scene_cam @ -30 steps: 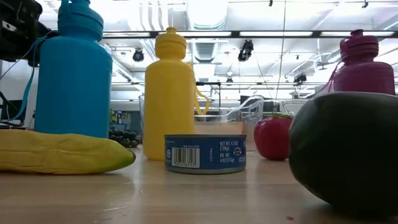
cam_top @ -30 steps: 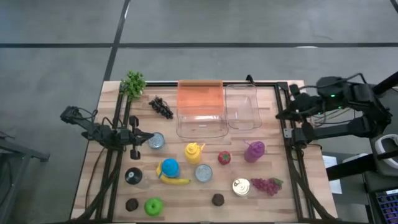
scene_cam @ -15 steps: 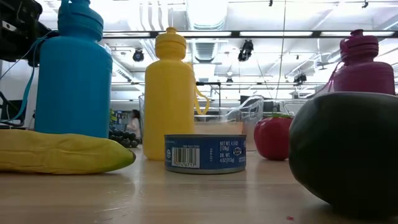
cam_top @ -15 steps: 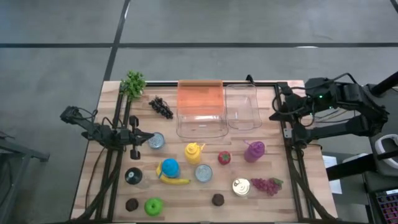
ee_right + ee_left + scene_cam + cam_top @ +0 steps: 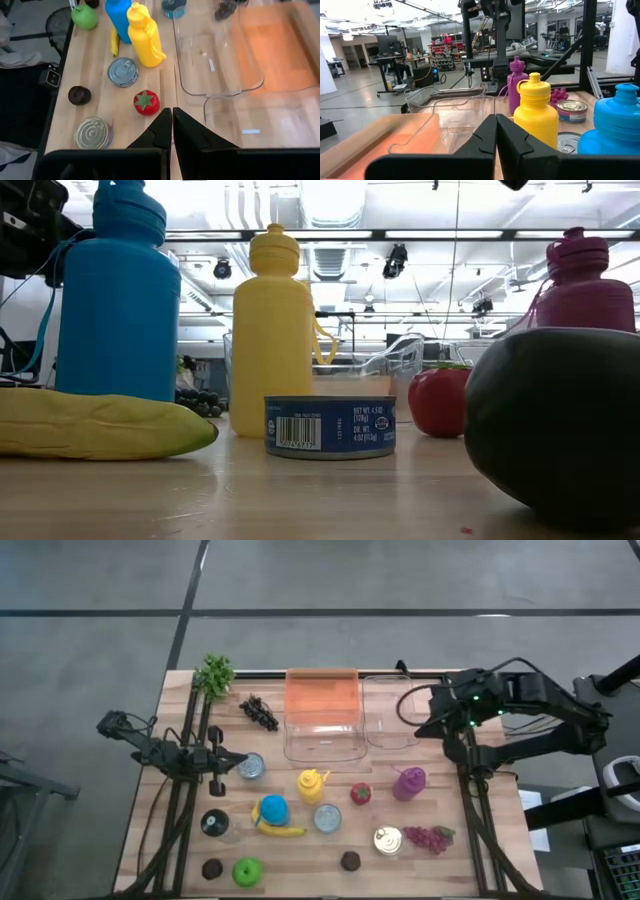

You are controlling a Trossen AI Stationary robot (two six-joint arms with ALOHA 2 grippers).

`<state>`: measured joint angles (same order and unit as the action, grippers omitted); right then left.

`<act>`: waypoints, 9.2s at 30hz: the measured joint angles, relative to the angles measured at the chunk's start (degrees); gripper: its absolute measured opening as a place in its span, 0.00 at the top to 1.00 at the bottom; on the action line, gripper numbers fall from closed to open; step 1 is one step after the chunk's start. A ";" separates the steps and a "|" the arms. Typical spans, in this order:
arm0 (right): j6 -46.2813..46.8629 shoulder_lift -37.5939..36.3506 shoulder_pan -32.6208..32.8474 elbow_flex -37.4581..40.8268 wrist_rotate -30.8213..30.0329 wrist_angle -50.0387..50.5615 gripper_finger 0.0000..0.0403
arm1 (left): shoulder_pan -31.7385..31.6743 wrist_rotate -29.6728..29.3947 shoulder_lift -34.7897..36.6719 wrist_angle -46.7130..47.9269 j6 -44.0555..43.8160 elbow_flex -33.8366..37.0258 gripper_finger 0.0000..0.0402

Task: Pick & Place Food Item
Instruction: Put the purple water bottle into the right transparent bin

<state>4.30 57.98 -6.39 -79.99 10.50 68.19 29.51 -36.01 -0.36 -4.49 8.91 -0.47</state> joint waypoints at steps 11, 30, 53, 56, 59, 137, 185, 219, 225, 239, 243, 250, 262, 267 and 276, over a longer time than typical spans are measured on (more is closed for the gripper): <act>5.30 4.50 0.02 -0.24 1.39 1.55 0.97 | 0.01 0.31 -0.02 1.33 0.05 -2.30 0.97; 4.27 5.52 2.50 -0.24 4.06 3.63 0.97 | 0.03 3.21 -11.43 20.85 -6.55 -19.72 0.97; -1.53 5.48 6.64 -0.24 -0.17 5.51 0.97 | 0.01 -5.57 -38.65 39.50 -13.88 -49.39 0.97; -1.47 5.49 6.64 -0.24 -0.15 5.50 0.97 | -0.02 -5.53 -40.87 45.56 -16.56 -52.90 0.97; -1.18 5.75 6.64 -0.09 -0.15 5.30 0.97 | -0.10 -5.50 -42.99 49.42 -19.31 -55.96 0.97; -15.28 5.85 13.38 15.70 0.28 4.19 0.67 | -0.14 -5.40 -43.50 49.53 -22.47 -57.71 0.97; -18.30 5.61 13.40 16.61 0.44 0.73 0.85 | -0.14 -5.40 -43.74 49.77 -22.51 -57.31 0.97; -12.03 5.42 13.25 -4.61 -8.17 4.55 0.87 | -0.14 -5.38 -43.74 49.77 -22.47 -57.38 0.97; -3.52 7.41 11.81 -12.28 -17.90 5.80 0.87 | -0.14 -5.38 -43.74 49.77 -22.45 -57.38 0.97; 4.71 18.05 -9.71 -22.36 -20.19 8.90 0.87 | -0.14 -5.38 -43.74 49.77 -22.25 -57.38 0.97; 3.23 19.26 -18.07 -22.81 -15.39 9.89 0.87 | -0.12 -5.38 -43.74 49.77 -22.25 -57.38 0.97; 0.18 19.35 -28.71 -18.41 -13.13 9.43 0.87 | -0.14 -5.35 -43.72 49.77 -22.25 -57.38 0.97; -5.79 22.06 -35.06 -10.35 -8.77 2.70 0.87 | -0.14 -5.34 -43.74 49.77 -22.45 -57.38 0.97; -7.72 24.73 -37.73 -10.21 -8.99 0.72 0.87 | -0.13 -5.35 -43.73 49.77 -22.45 -57.38 0.97; -10.46 26.22 -40.41 -6.22 -8.76 -3.88 0.87 | -0.14 -5.33 -43.74 49.77 -22.47 -57.38 0.97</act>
<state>-6.16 84.20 -46.80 -86.20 1.74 64.31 29.36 -41.34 -44.10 45.28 -13.56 -57.84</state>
